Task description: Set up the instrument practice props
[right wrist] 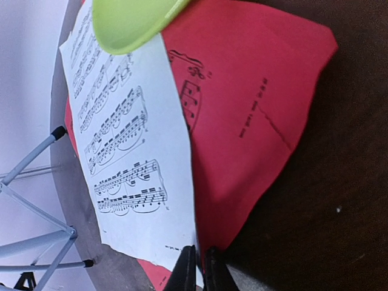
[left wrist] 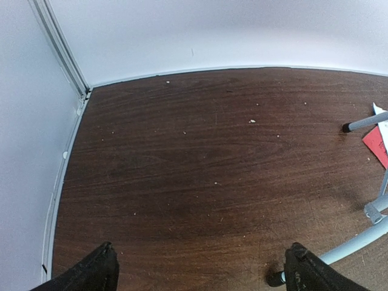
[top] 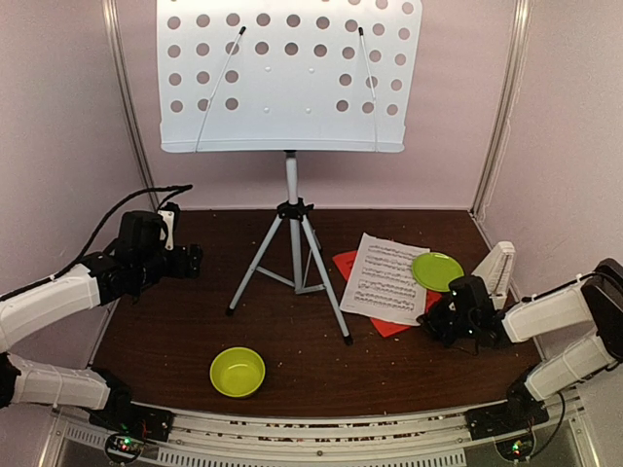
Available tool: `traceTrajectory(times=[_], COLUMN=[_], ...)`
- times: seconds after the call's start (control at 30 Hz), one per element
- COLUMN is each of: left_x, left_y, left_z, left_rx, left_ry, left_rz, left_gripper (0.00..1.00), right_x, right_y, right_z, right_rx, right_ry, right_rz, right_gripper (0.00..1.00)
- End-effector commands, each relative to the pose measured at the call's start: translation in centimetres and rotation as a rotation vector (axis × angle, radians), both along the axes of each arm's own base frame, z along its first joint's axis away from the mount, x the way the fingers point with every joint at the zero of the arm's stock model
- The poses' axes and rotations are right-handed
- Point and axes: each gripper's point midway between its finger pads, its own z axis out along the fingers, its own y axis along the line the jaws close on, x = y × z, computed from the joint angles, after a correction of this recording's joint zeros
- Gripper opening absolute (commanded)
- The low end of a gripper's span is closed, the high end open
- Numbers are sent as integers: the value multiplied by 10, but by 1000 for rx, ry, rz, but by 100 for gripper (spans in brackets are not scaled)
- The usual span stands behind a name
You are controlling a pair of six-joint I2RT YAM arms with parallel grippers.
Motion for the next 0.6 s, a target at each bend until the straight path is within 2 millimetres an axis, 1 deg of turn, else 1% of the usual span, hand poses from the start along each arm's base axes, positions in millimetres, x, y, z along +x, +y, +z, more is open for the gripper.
traceTrajectory(times=[0.0,0.07,0.27,0.43,0.57], left_x=[3,3,3,1,-3], left_y=[3,3,2,-4,-6], left_z=[7,8,9,11,17], left_rx=[0,2,1,-4,-14], left_ry=[-33,-36,-37,-34,-52], left_rz=[10,10,3,-39,-63], left_gripper=[98,98,98,98,98], right_x=[-2,-2,-2,1,4], right_y=[-3,-6,-12,-10,-6], right_z=[2,6,23,39,52], right_rx=[-7,-24,-53,-50,-47], right_ry=[1,-4,-29,-66,-89], right_rz=[-6,-11,-19,-5,19], right_gripper=[4,0,0,0,0])
